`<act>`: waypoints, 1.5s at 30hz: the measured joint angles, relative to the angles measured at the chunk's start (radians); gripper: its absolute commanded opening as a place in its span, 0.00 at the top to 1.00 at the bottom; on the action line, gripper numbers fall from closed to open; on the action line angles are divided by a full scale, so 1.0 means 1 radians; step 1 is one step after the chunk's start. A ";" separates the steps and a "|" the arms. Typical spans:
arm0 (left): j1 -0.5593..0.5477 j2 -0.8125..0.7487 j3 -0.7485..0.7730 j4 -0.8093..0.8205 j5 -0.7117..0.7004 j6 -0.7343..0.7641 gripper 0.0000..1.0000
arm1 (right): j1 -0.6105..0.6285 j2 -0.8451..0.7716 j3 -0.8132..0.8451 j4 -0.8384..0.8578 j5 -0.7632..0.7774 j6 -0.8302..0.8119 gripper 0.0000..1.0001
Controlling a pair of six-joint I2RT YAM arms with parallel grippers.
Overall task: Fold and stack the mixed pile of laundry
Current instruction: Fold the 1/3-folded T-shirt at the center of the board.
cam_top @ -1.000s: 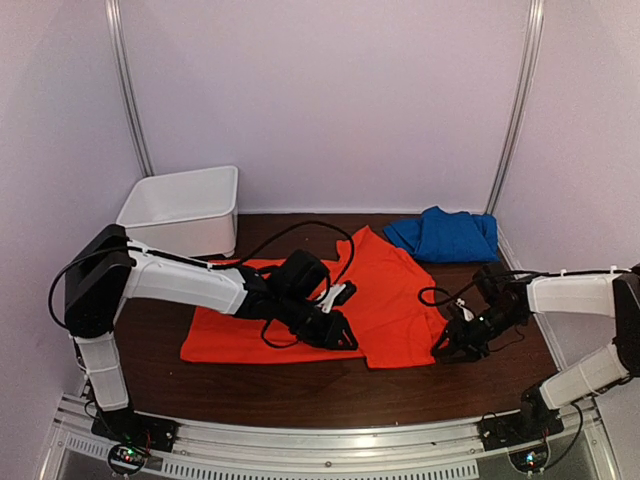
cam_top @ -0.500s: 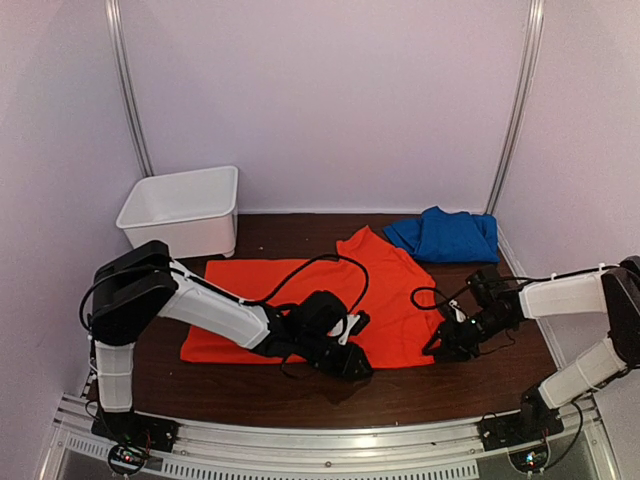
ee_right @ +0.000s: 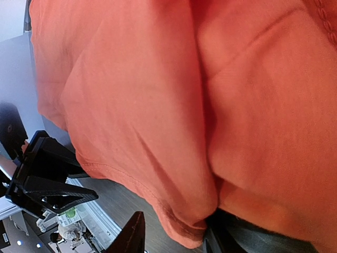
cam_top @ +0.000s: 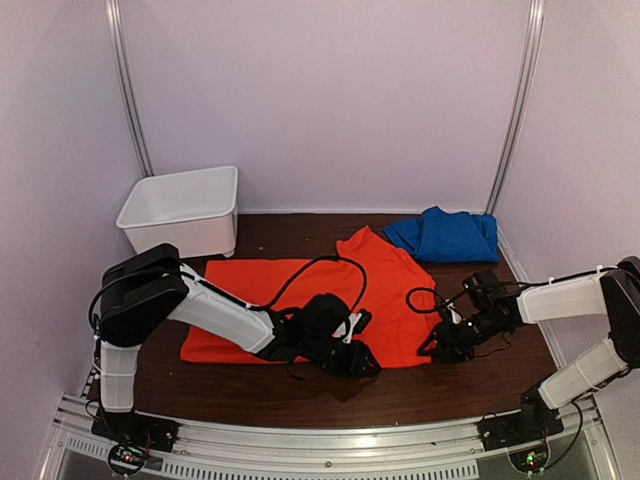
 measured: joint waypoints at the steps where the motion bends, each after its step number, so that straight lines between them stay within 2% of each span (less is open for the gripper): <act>1: 0.000 0.000 0.001 0.000 -0.002 -0.005 0.68 | 0.001 -0.002 0.000 0.000 0.002 0.000 0.62; 4: -0.001 0.007 0.018 -0.012 -0.011 -0.015 0.74 | 0.003 -0.005 0.000 -0.002 0.012 -0.003 0.75; 7: -0.002 0.022 0.042 -0.031 -0.024 -0.027 0.96 | 0.004 -0.004 0.000 -0.018 0.037 -0.005 0.91; 8: -0.002 0.024 0.045 -0.043 -0.030 -0.026 1.00 | 0.004 -0.003 0.000 -0.027 0.045 -0.006 0.95; 10: -0.002 0.026 0.051 -0.064 -0.041 -0.020 1.00 | 0.004 -0.003 0.002 -0.049 0.055 -0.014 1.00; 16: -0.004 0.012 0.092 -0.171 -0.083 0.049 1.00 | 0.004 -0.043 0.060 -0.169 0.073 -0.029 1.00; 23: 0.032 -0.076 0.124 -0.278 -0.111 0.115 1.00 | 0.002 -0.039 0.241 -0.249 0.076 -0.052 1.00; 33: 0.200 -0.064 0.224 -0.286 -0.066 0.139 1.00 | -0.053 0.158 0.444 -0.259 0.074 -0.068 1.00; 38: 0.230 0.002 0.301 -0.294 -0.036 0.152 1.00 | -0.078 0.245 0.522 -0.249 0.071 -0.073 1.00; 45: 0.255 0.049 0.317 -0.319 -0.020 0.155 1.00 | -0.085 0.351 0.587 -0.230 0.065 -0.071 1.00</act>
